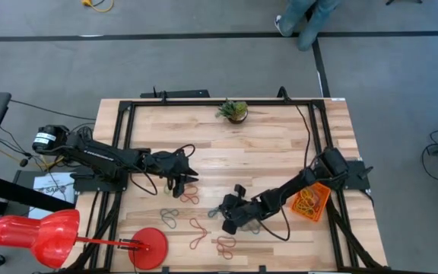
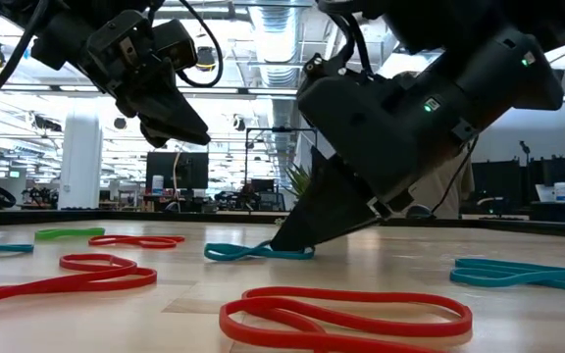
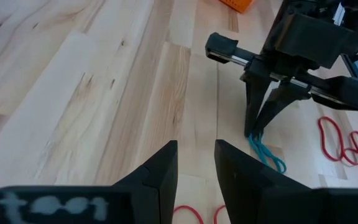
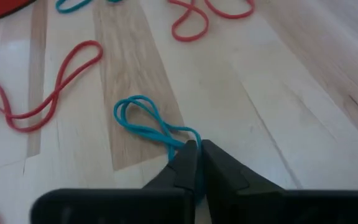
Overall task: Pick and place rubber bands into bin
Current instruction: Put the blue rubber band into the orange basket
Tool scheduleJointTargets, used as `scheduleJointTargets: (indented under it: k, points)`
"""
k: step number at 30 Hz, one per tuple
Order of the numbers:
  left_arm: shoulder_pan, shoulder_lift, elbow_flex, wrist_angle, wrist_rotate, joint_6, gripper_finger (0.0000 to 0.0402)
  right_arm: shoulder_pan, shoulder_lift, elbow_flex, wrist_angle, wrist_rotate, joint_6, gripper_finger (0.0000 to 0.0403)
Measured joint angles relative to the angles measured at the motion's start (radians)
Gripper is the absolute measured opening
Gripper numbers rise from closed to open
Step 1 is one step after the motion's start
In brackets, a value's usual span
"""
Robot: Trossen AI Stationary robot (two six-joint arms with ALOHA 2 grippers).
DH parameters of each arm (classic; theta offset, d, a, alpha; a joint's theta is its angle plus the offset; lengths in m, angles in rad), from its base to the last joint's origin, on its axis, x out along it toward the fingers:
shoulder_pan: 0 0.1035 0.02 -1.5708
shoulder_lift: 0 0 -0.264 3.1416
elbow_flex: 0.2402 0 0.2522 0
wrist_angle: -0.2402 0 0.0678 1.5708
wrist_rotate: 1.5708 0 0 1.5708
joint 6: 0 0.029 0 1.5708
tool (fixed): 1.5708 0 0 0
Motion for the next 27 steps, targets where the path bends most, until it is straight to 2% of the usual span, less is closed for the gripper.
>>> scheduleJointTargets:
  k: [3,7,10,13,17,21,24,27]
  points:
    - [0.000,0.000,0.000,0.001,-0.003,0.006,0.0096,-0.008,-0.031,-0.002,-0.013,-0.015,-0.016,0.0012]
    - [0.000,0.000,0.000,0.001,-0.021,0.006,0.0096,-0.014,-0.143,-0.008,-0.149,-0.012,-0.017,0.0004]
    - [0.000,0.000,0.000,0.001,-0.025,0.007,0.0096,-0.012,-0.289,-0.003,-0.334,0.022,0.049,0.0005]
    - [0.000,0.000,0.000,0.004,-0.026,0.013,0.0096,0.008,-0.431,-0.004,-0.591,0.058,0.158,0.0003]
    - [0.000,0.000,0.000,0.004,-0.043,0.023,0.0096,0.068,-0.620,-0.004,-0.935,0.107,0.403,0.0003]
    - [0.000,0.000,0.000,0.003,-0.072,0.023,0.0096,0.161,-0.741,-0.004,-1.273,0.077,0.751,0.0002]
    - [0.000,0.000,0.000,0.002,-0.077,0.031,0.0096,0.251,-0.783,-0.004,-1.499,-0.048,1.024,0.0003]
    - [0.000,0.000,0.000,0.001,-0.078,0.045,0.0096,0.345,-0.791,-0.004,-1.624,-0.221,1.265,0.0003]
